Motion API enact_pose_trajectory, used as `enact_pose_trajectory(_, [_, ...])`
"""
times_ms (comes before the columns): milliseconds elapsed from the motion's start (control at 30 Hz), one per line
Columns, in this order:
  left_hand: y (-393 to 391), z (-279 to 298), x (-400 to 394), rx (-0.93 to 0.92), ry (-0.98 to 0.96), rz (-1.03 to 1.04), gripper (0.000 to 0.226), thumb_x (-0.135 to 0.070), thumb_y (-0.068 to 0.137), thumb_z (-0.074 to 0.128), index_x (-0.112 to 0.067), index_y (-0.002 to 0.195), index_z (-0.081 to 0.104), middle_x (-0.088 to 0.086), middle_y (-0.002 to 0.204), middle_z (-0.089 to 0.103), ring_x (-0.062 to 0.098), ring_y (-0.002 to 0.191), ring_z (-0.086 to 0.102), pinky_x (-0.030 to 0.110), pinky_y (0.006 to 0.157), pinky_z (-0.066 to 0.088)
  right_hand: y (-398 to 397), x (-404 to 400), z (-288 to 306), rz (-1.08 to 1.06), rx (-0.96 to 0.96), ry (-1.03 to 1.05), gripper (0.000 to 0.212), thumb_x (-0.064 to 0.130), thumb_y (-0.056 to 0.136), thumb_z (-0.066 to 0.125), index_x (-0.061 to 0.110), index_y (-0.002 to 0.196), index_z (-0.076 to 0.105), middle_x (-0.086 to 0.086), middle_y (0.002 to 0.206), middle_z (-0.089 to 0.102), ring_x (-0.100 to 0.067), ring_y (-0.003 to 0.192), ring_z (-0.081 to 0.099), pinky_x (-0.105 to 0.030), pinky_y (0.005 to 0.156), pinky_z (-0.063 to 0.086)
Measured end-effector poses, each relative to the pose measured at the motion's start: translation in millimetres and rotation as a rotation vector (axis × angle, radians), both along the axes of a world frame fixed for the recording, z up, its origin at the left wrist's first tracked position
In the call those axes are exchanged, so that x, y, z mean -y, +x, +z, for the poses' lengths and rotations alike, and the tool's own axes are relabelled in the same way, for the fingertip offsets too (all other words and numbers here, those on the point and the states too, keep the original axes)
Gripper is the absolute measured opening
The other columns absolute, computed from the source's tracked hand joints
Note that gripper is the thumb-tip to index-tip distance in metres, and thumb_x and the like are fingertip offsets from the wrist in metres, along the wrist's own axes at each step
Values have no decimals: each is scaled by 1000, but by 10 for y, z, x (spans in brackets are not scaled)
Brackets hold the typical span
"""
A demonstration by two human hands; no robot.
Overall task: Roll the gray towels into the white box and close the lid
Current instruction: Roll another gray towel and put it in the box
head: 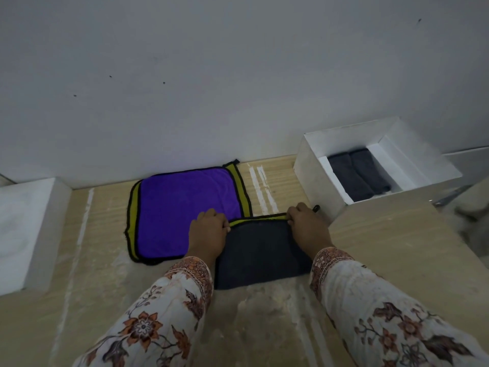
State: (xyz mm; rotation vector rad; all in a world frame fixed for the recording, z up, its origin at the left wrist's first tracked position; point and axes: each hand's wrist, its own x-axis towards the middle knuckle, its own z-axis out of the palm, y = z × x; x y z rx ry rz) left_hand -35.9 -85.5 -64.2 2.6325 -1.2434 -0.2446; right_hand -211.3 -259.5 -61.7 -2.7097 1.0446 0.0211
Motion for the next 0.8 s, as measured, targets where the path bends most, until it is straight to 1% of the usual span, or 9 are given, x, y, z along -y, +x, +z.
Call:
enact_pose_trajectory(67, [30,16,1,-1,2,6,16,-26,96,47,-20,100,61,3,111,56,23,104,51,36,83,40,15,-2,2,-23,20,-6,14,8,96,43,11,103,54,-7,108,52,-25,86,56,-31,62,36])
enact_pose_trajectory(200, [113,55,45,-33,-27,26,16,-23,97,44,-18,100,59,4,110,59,23,102,53,35,83,40,106,2,42,-86,44,-21,16,2,94,41,11,102,51,-8,109,51,-27,84,57,-32,59,35])
enact_pose_trajectory(333, [140,39,93,-92,7,33,12,-23,94,50,-17,96,60,5,107,63,23,98,57,33,79,41,190,-4,44,-122,11,-35,18,1,94,42,11,106,51,-9,113,52,-28,91,58,-30,61,29])
enact_pose_trajectory(400, [133,-3,93,-122,21,31,15,-26,91,57,-16,102,60,5,110,61,24,102,56,33,80,43,206,-14,16,-133,14,-15,19,0,93,43,9,108,50,-11,115,50,-28,93,56,-30,63,32])
enact_pose_trajectory(467, [130,-32,79,-137,13,34,24,-28,90,59,-17,111,59,6,114,58,24,106,54,33,82,45,211,-29,-4,-144,73,1,18,-1,92,44,7,107,50,-12,114,49,-28,92,55,-31,64,36])
enact_pose_trajectory(567, [118,-26,34,-60,-126,24,25,-27,88,60,-17,112,57,5,112,54,23,99,55,35,77,48,191,-80,-4,-85,181,-77,11,8,94,46,8,99,55,-9,104,54,-25,88,54,-35,68,45])
enact_pose_trajectory(633, [126,-18,3,13,-214,6,18,-23,88,60,-16,104,59,5,105,54,22,92,55,35,71,49,175,-125,-45,6,183,-139,13,16,94,46,11,96,58,-6,98,58,-23,88,54,-33,70,43])
enact_pose_trajectory(700, [138,-30,-22,-1,-177,-18,15,-23,91,56,-15,102,62,5,102,56,23,93,56,36,73,49,180,-179,-93,50,99,-134,19,25,96,45,14,101,59,-5,104,59,-23,95,52,-33,76,44])
enact_pose_trajectory(800, [132,-55,-54,-94,-65,-12,25,-26,95,50,-16,115,61,6,112,56,26,106,53,39,84,48,194,-280,-124,18,47,-130,24,33,96,44,18,108,60,-3,112,58,-22,103,50,-36,83,44])
